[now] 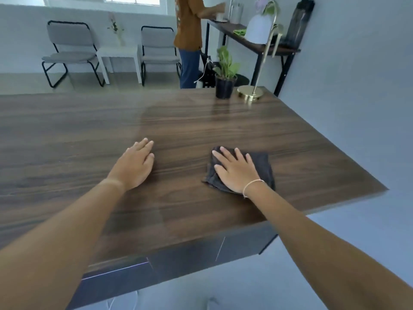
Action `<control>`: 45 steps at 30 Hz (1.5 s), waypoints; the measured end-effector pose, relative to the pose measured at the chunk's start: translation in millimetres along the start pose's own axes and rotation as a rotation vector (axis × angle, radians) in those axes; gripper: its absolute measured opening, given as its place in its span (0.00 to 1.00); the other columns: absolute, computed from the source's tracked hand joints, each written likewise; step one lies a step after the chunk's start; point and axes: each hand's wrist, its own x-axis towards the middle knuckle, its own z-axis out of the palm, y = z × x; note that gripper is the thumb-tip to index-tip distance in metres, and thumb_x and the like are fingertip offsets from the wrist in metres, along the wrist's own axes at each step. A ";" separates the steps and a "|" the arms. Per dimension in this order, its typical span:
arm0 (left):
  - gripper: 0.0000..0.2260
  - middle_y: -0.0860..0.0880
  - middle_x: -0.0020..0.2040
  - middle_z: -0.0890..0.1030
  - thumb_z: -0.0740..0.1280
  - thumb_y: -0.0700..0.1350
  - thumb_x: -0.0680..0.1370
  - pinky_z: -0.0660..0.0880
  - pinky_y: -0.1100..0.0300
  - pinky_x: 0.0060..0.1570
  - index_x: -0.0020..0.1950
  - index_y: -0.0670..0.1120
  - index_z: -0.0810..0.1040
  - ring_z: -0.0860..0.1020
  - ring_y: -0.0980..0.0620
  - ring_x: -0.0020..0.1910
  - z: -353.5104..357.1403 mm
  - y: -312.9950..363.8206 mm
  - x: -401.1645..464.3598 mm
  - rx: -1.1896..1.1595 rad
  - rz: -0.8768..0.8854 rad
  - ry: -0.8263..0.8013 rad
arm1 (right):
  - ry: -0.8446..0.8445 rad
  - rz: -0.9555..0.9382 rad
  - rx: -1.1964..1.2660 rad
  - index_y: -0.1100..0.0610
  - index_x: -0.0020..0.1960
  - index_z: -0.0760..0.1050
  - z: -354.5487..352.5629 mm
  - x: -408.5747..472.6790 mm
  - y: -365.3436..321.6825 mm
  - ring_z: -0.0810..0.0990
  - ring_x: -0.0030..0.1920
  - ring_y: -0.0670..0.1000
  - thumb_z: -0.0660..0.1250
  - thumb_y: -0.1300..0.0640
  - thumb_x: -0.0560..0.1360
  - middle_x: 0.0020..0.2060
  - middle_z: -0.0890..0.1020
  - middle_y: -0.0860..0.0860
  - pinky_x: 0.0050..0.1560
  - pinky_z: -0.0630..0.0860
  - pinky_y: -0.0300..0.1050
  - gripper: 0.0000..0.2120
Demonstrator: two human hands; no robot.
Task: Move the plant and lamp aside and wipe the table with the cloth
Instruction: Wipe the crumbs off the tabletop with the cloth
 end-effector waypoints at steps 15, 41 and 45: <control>0.22 0.46 0.78 0.56 0.53 0.44 0.81 0.46 0.54 0.75 0.75 0.44 0.59 0.52 0.47 0.77 46.6 79.3 21.8 -0.027 0.069 -0.079 | 0.031 0.239 -0.202 0.41 0.75 0.48 -16.9 -84.1 203.4 0.48 0.77 0.55 0.37 0.42 0.77 0.77 0.47 0.42 0.74 0.51 0.60 0.26; 0.23 0.50 0.78 0.54 0.51 0.50 0.81 0.47 0.55 0.75 0.76 0.48 0.56 0.50 0.49 0.78 104.8 125.2 98.8 0.277 -0.126 -0.016 | -0.003 -0.159 -0.078 0.39 0.75 0.47 -69.6 128.6 273.0 0.45 0.77 0.53 0.44 0.46 0.81 0.77 0.48 0.42 0.74 0.43 0.54 0.22; 0.23 0.51 0.78 0.54 0.51 0.49 0.81 0.47 0.55 0.76 0.76 0.49 0.56 0.50 0.50 0.78 105.4 122.3 101.0 0.288 -0.127 -0.003 | -0.041 -0.152 -0.065 0.40 0.75 0.46 -67.4 183.2 228.1 0.44 0.77 0.55 0.42 0.45 0.81 0.77 0.47 0.42 0.75 0.42 0.56 0.23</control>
